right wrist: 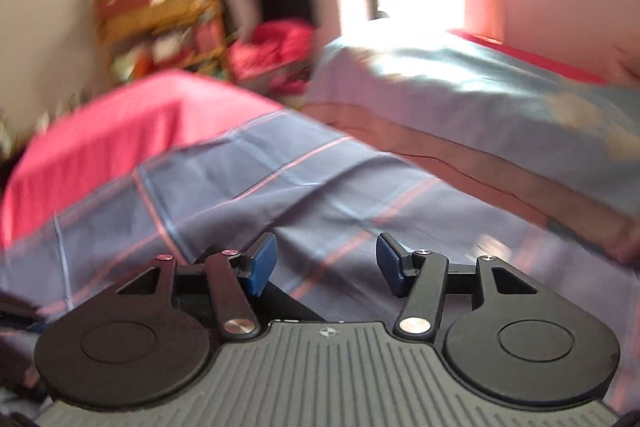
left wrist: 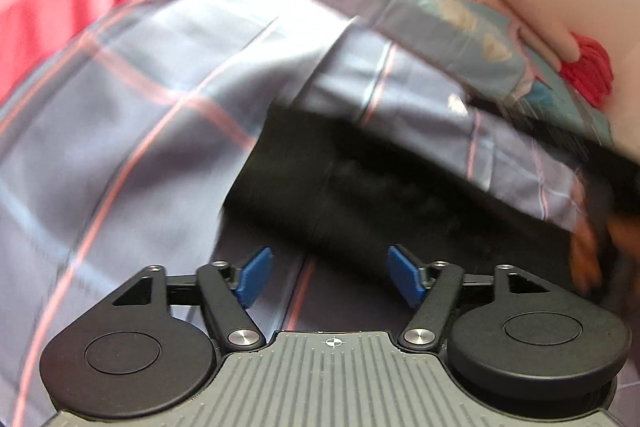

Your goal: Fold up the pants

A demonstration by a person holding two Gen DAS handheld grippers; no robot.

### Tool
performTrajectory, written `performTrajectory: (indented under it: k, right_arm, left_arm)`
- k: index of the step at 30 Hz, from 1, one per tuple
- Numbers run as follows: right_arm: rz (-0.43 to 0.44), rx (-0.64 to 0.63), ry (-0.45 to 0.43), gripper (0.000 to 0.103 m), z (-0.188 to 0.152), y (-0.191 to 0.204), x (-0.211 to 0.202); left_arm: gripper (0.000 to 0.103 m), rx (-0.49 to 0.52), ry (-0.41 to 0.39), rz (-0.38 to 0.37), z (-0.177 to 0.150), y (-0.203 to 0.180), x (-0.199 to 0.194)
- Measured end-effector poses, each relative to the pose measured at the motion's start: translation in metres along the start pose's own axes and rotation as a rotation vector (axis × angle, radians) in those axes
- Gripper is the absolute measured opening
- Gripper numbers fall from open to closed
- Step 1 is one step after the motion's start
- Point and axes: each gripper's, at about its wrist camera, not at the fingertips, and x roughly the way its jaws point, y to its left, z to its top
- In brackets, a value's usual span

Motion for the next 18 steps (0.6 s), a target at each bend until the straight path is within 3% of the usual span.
performTrajectory:
  k: [4, 7, 8, 9, 11, 15, 16, 17, 18]
  right_arm:
    - [0.080, 0.279, 0.058, 0.063, -0.058, -0.043, -0.032]
    - [0.068, 0.432, 0.081, 0.061, -0.104, -0.085, -0.044]
    - [0.041, 0.484, 0.073, 0.055, -0.117, -0.104, -0.051]
    - [0.020, 0.547, 0.042, 0.051, -0.129, -0.128, -0.062]
    - [-0.003, 0.668, -0.044, 0.032, -0.149, -0.177, -0.093]
    - [-0.089, 0.838, -0.226, 0.021, -0.188, -0.269, -0.175]
    - [-0.148, 0.866, -0.263, 0.020, -0.197, -0.291, -0.196]
    - [-0.184, 0.887, -0.296, 0.010, -0.204, -0.310, -0.213]
    - [-0.218, 0.916, -0.330, 0.010, -0.210, -0.330, -0.232]
  left_arm:
    - [0.103, 0.052, 0.024, -0.063, 0.029, -0.034, 0.036]
    - [0.103, 0.052, 0.087, -0.093, 0.034, -0.054, 0.083]
    - [0.103, 0.055, 0.114, -0.081, 0.033, -0.057, 0.101]
    - [0.103, 0.062, 0.135, -0.042, 0.029, -0.060, 0.114]
    - [0.103, 0.091, 0.111, -0.055, 0.022, -0.065, 0.116]
    - [0.103, 0.121, 0.107, -0.026, 0.018, -0.074, 0.119]
    - [0.103, 0.122, 0.111, -0.013, 0.019, -0.076, 0.120]
    - [0.103, 0.123, 0.114, 0.001, 0.020, -0.079, 0.122]
    - [0.103, 0.125, 0.116, 0.014, 0.020, -0.081, 0.122]
